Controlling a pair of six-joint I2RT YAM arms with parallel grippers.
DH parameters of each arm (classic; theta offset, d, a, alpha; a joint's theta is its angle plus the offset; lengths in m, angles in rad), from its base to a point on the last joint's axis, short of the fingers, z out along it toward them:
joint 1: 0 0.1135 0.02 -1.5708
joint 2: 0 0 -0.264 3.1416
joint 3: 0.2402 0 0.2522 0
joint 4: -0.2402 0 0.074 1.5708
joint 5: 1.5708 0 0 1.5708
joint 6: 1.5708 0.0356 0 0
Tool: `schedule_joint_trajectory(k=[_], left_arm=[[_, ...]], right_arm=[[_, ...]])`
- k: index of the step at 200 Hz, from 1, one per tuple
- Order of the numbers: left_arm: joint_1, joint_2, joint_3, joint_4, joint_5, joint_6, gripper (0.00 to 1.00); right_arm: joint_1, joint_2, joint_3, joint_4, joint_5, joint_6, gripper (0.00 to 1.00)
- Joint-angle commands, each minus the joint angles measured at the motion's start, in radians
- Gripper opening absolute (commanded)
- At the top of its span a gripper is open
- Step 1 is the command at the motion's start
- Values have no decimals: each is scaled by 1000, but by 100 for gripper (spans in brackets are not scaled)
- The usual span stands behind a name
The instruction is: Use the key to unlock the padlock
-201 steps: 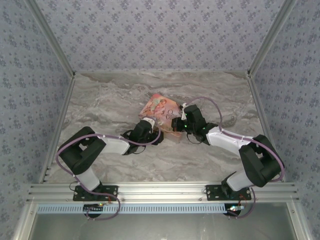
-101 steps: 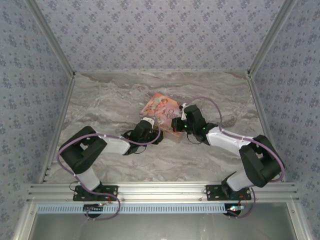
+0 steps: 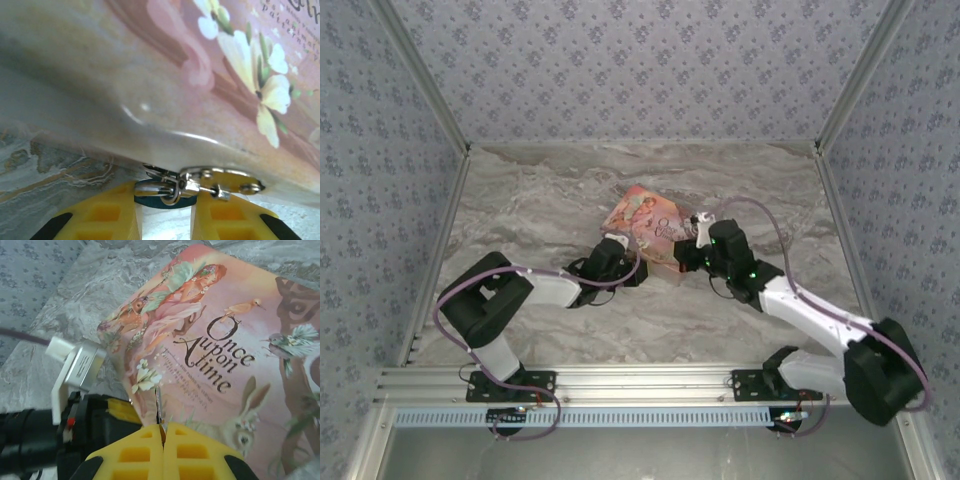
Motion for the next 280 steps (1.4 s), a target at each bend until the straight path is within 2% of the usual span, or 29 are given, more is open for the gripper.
schedule_joint_trajectory(k=[1, 43, 88, 163, 251, 280], left_arm=[[1, -40, 58, -33, 76, -80, 19], [0, -38, 110, -91, 154, -180, 18], [7, -31, 143, -112, 202, -265, 17], [18, -30, 163, -117, 264, -352, 17], [17, -59, 168, -127, 297, -391, 17], [16, -55, 188, -190, 310, -426, 19]], right_arm=[[3, -109, -85, -71, 22, -83, 0], [39, -312, -226, -76, 24, -120, 0], [133, -336, -297, -33, 73, -171, 0], [199, -228, -360, 132, 109, -293, 0], [202, 39, -303, 321, 101, -317, 0], [194, 121, -271, 360, 85, -323, 0]])
